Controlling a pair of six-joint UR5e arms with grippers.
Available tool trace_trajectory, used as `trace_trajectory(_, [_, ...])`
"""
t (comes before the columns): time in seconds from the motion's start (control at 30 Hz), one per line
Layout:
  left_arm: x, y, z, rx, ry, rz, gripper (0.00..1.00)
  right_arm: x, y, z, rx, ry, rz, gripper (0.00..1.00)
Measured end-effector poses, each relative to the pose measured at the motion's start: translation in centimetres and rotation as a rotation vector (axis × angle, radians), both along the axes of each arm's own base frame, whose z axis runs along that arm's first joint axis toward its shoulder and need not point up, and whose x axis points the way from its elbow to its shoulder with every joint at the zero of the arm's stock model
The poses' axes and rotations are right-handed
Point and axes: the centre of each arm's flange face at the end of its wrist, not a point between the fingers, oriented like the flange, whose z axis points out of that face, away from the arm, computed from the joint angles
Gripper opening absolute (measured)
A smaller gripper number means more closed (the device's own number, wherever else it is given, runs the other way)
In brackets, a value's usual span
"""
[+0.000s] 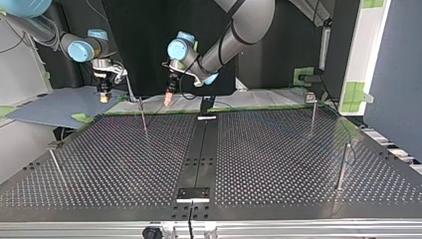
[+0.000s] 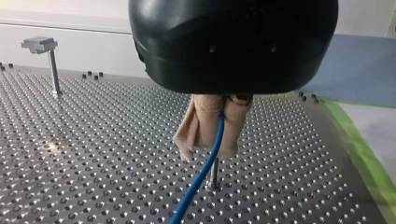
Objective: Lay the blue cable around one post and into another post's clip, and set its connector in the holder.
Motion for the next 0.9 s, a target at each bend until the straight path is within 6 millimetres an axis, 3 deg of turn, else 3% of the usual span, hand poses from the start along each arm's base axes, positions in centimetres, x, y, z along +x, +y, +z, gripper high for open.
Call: trace_trajectory(0.9, [4.1, 1.6, -1.1, -0.006, -0.001, 0.011, 0.00, -2.0, -1.9, 0.5, -0.006, -0.008, -0.082, 0.00])
